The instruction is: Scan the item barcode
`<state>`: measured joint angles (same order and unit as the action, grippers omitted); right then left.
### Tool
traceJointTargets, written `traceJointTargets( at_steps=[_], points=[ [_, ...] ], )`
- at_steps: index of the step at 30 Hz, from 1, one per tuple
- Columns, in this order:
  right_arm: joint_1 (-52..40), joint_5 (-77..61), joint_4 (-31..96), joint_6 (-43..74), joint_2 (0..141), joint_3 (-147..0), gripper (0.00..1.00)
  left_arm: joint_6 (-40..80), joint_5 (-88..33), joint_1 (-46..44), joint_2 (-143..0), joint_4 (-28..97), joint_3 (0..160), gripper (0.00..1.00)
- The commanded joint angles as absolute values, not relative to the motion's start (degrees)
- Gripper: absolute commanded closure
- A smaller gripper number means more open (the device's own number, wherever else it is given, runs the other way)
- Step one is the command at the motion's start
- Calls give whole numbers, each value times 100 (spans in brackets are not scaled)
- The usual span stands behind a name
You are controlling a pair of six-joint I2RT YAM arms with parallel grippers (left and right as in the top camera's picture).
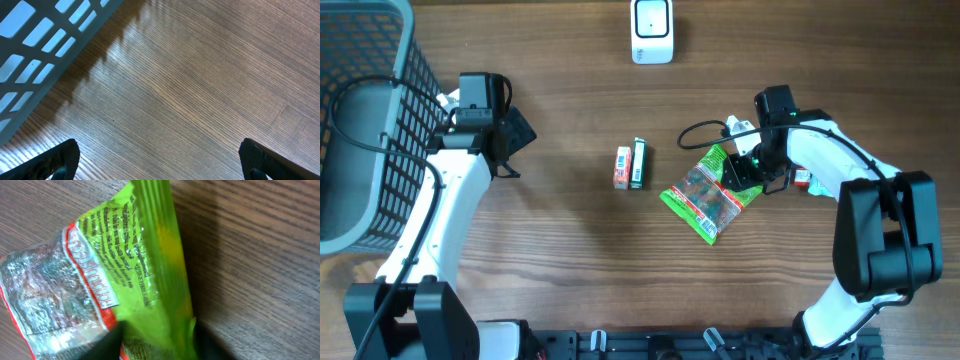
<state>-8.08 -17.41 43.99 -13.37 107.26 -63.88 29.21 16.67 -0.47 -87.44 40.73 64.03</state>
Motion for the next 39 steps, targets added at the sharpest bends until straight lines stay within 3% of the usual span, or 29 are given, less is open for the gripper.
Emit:
traceJointTargets(
  at_steps=[1,4,7,15,19,23,34,39],
  points=[
    [-768,-1664,4519,-1350,10805,-6346,73,2873,1743,-25,-8772,4058,6407,0],
    [-390,-1717,4571,-1271,10425,-6427,89,2873,1743,-25,-8772,4058,6407,0],
    [235,-1730,4348,-659,9931,-6445,92,2873,1743,-25,-8772,4058,6407,0],
    [464,-1811,4084,-410,9804,-6095,76,2873,1743,-25,-8772,4058,6407,0],
    [351,-1811,3472,-401,9804,-5594,54,2873,1743,-25,-8772,4058,6407,0],
    [318,-1813,2781,-290,9804,-5175,43,2873,1743,-25,-8772,4058,6407,0],
    [-165,-1173,2143,54,9804,-4646,26,2873,1743,-25,-8772,4058,6407,0],
    [-165,-1927,2016,16,9804,-4639,32,2873,1743,-25,-8772,4058,6407,0]
  ],
)
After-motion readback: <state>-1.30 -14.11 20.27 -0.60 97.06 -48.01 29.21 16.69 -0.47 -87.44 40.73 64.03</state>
